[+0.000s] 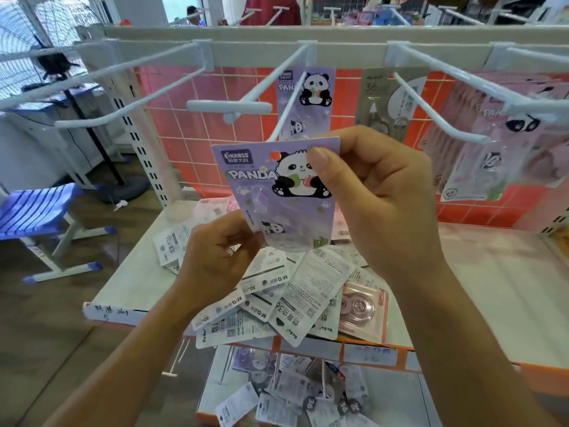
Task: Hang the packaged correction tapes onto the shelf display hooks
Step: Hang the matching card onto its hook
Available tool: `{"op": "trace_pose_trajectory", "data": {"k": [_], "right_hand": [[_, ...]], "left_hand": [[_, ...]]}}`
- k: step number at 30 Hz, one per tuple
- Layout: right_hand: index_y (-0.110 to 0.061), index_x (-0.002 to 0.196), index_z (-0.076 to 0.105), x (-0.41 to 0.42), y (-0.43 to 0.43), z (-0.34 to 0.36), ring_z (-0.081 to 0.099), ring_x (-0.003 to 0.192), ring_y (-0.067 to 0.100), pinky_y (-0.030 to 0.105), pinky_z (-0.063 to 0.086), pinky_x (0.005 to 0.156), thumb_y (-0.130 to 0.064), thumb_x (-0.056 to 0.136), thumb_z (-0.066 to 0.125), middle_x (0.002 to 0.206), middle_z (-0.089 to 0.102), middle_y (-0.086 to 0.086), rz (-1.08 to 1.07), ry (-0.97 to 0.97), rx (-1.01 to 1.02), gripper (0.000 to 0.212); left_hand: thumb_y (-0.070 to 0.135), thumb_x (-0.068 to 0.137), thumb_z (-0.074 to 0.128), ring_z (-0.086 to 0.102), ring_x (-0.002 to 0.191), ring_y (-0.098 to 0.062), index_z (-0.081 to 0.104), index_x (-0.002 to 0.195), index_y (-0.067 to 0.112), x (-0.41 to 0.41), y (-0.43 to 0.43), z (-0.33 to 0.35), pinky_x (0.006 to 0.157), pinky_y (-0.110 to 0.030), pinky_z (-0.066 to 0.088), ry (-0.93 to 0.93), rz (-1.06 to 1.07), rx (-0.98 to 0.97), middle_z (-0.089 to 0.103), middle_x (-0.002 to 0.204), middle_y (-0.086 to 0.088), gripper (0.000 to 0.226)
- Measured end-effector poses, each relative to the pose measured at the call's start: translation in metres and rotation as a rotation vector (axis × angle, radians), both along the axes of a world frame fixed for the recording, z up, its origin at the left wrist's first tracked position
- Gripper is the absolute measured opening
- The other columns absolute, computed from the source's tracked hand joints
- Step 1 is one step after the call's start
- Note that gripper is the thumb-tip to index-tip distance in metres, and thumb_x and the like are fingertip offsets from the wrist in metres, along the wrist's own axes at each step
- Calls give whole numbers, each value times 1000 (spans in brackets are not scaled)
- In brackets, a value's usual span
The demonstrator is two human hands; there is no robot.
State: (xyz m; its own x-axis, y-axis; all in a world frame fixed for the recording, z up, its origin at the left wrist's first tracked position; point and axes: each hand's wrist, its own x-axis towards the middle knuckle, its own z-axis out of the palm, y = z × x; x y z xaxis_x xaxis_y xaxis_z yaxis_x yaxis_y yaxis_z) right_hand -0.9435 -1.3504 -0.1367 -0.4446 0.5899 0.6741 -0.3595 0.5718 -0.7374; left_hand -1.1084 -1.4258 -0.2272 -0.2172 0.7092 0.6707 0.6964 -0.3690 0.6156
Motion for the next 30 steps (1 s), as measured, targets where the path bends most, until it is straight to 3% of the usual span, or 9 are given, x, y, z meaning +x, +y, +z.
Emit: {"op": "trace_pose_trajectory", "data": {"k": [3, 7, 11, 13, 15, 19, 24, 27, 30], "right_hand": [[-14, 89, 66, -4, 0, 1, 62, 68, 28, 32, 53, 60, -4, 90, 59, 73, 66, 12, 3, 5, -5, 13], [-14, 89, 65, -9, -1, 0, 60, 61, 14, 18, 50, 58, -4, 89, 60, 70, 66, 4, -18, -1, 20, 11], [-14, 89, 65, -15, 2, -1, 60, 62, 13, 17, 50, 59, -4, 89, 59, 72, 66, 5, -35, 0, 15, 11], [-14, 89, 65, -17, 6, -3, 58, 63, 3, 14, 47, 60, -5, 89, 60, 71, 65, -2, -51, -5, 1, 11], [-14, 89, 65, -20, 11, -6, 57, 62, -3, 10, 45, 58, -4, 90, 60, 70, 63, -8, -86, -20, 7, 11], [-10, 91, 67, -26, 29, -10, 53, 54, -4, 6, 39, 52, -4, 91, 60, 68, 62, -6, -176, -60, -9, 9], [-12, 92, 70, -44, 70, -10, 57, 61, 6, 20, 47, 56, -12, 89, 63, 73, 67, -2, -374, -126, 47, 8], [-13, 87, 71, -59, 99, -5, 58, 60, 1, 23, 49, 61, -17, 88, 64, 69, 66, -9, -516, -183, 47, 8], [-10, 88, 71, -73, 126, 4, 57, 65, 4, 27, 50, 66, -23, 89, 62, 73, 66, -7, -663, -312, 90, 16]], "left_hand": [[-6, 77, 61, 58, 78, 23, 60, 101, 22, -2, -1, 1, 69, 3, 41, 21, -8, 12, 57, 88, 50, 37], [-14, 75, 61, 57, 80, 22, 59, 101, 19, -9, 0, 0, 70, 3, 41, 49, -11, 19, 56, 92, 49, 42], [-15, 74, 61, 55, 75, 23, 65, 91, 43, -15, 3, 4, 68, 4, 39, 72, -4, 23, 55, 86, 48, 60], [-18, 74, 64, 56, 73, 20, 68, 93, 39, -22, 8, 0, 67, 2, 40, 60, 6, -3, 57, 83, 45, 60], [-14, 77, 65, 62, 75, 12, 69, 98, 19, -31, 14, -7, 70, -3, 45, 34, 7, -20, 64, 86, 36, 39], [8, 85, 62, 70, 89, -5, 67, 106, 19, -37, 31, -11, 81, -19, 54, -114, -20, -97, 72, 99, 7, 24], [10, 90, 64, 70, 86, -7, 66, 102, 38, -47, 68, -1, 81, -28, 57, -89, 12, -207, 71, 93, 18, 31], [24, 89, 64, 70, 80, -27, 71, 102, 31, -57, 98, 1, 77, -48, 58, -98, 48, -236, 74, 87, 1, 17], [30, 91, 61, 67, 77, -36, 70, 98, 20, -67, 125, 2, 74, -54, 56, -97, 52, -280, 72, 84, -9, 15]]}}
